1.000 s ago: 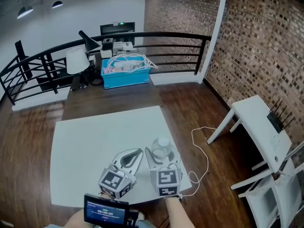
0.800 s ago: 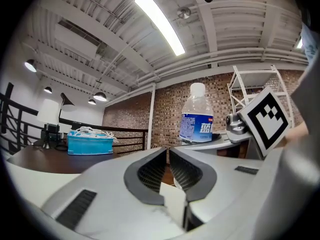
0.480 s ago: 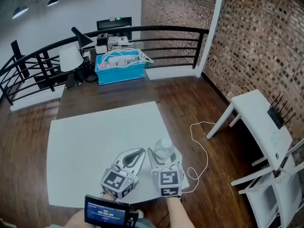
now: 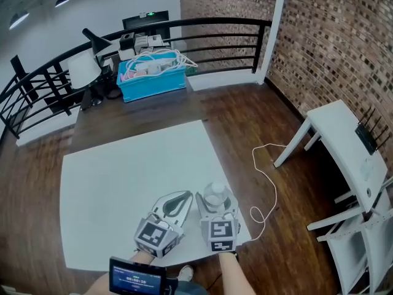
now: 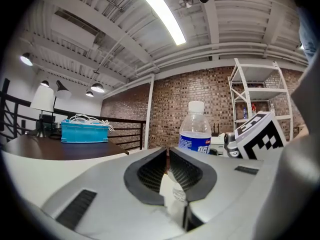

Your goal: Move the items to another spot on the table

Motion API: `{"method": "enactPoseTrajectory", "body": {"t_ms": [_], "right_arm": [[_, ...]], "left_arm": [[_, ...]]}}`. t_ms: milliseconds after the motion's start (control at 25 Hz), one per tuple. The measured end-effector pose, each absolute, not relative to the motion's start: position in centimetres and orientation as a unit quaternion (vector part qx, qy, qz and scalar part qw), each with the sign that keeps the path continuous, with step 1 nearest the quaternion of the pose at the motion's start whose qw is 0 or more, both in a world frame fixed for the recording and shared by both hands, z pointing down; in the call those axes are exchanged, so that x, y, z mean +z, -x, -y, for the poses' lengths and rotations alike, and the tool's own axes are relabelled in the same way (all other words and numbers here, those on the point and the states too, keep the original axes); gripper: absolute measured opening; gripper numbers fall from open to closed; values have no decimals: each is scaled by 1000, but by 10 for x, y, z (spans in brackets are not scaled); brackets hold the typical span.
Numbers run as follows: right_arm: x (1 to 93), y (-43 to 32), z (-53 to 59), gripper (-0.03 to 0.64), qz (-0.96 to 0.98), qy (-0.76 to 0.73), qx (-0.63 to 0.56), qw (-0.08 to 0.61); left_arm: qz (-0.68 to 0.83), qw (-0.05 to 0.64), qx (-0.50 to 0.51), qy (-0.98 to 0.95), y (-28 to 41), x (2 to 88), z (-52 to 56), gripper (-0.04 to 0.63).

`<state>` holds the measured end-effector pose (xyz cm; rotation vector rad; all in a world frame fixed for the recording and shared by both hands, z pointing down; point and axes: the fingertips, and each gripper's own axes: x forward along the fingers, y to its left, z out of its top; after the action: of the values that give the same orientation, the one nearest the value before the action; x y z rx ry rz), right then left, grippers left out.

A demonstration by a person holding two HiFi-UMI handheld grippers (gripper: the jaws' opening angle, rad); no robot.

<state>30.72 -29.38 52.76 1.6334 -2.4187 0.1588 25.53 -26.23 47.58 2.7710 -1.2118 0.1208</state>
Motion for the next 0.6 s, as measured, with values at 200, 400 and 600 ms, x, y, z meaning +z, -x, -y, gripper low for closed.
{"method": "enactPoseTrajectory", "body": {"t_ms": [200, 400, 600], "right_arm": [[547, -310, 300, 292, 820, -556, 60, 119], [563, -310, 302, 302, 822, -552, 63, 123], [565, -311, 305, 308, 822, -556, 64, 102]], "left_arm": [[395, 71, 51, -914, -260, 493, 264, 21], [400, 76, 56, -912, -258, 498, 264, 21], [407, 71, 61, -909, -252, 499, 266, 21]]}}
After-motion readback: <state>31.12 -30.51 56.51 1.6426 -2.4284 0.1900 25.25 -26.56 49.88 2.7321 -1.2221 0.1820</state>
